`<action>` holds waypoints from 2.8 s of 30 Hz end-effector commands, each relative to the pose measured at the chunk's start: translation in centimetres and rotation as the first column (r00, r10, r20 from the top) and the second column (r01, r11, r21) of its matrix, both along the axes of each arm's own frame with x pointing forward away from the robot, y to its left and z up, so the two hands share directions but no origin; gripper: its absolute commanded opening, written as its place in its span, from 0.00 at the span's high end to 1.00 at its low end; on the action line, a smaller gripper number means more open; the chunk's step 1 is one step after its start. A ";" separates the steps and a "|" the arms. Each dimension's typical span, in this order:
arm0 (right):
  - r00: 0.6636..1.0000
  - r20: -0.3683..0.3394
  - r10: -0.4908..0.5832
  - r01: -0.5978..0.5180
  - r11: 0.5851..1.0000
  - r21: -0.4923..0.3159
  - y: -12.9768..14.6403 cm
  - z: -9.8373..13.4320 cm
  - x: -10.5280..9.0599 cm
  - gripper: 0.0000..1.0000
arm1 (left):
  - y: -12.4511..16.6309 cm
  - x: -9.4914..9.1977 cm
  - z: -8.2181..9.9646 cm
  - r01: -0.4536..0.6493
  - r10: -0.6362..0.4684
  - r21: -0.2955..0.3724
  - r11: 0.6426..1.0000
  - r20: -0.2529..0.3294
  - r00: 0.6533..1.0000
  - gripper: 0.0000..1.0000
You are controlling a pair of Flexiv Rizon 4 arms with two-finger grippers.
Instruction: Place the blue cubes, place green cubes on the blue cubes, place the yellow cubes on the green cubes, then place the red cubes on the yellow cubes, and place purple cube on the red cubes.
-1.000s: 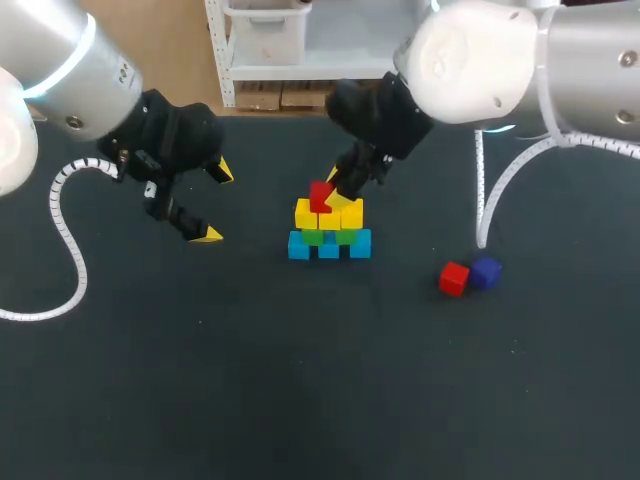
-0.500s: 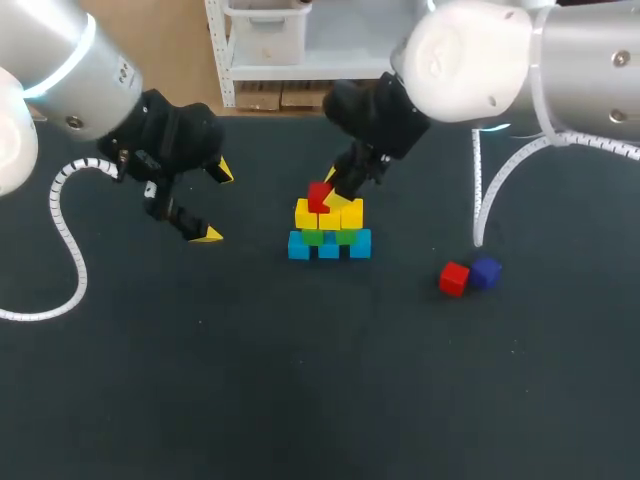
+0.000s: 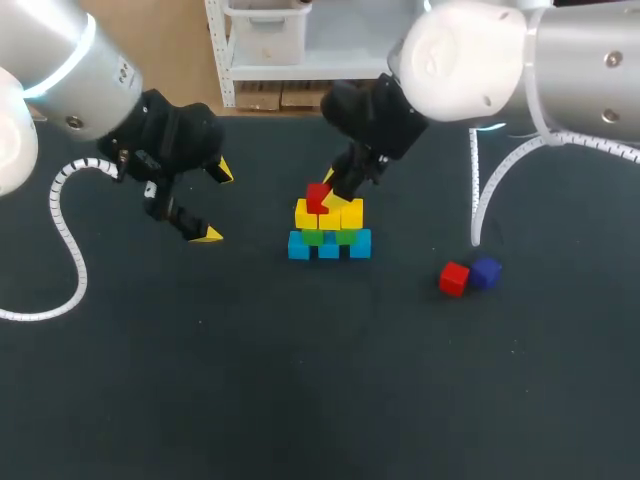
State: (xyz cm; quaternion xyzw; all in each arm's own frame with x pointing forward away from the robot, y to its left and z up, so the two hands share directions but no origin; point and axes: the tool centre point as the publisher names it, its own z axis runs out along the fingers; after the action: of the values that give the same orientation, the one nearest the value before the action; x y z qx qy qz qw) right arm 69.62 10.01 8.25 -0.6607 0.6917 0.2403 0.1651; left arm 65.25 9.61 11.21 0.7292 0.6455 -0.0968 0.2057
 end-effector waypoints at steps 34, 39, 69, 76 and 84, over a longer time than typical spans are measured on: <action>1.000 -0.007 0.004 -0.004 1.000 0.001 -0.2 -0.2 0.7 0.58 | 0.1 0.0 -0.1 0.004 -0.004 -0.004 1.000 0.001 1.000 0.00; 1.000 -0.011 0.005 -0.005 1.000 0.004 -0.2 -0.1 0.6 0.52 | 0.1 0.0 -0.1 0.004 -0.004 -0.004 1.000 0.001 1.000 0.00; 0.971 0.109 -0.215 0.219 0.975 -0.026 -12.3 3.5 -3.7 0.00 | 0.1 0.0 -0.1 0.004 -0.004 -0.004 1.000 0.001 1.000 0.00; 0.956 0.076 -0.285 0.290 0.955 -0.065 -14.1 1.5 -6.7 0.00 | 0.1 0.0 -0.1 0.004 -0.004 -0.004 1.000 0.001 1.000 0.00; 0.949 0.121 -0.290 0.309 0.930 -0.198 -14.9 -0.8 -9.2 0.00 | 0.1 0.0 -0.1 0.004 -0.004 -0.004 1.000 0.001 1.000 0.00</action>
State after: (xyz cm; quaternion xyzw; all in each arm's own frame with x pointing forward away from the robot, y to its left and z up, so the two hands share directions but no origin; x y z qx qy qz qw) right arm 61.01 -5.33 7.62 -0.5835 0.7828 0.1807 0.1186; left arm 65.25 9.61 11.21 0.7292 0.6454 -0.0968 0.2057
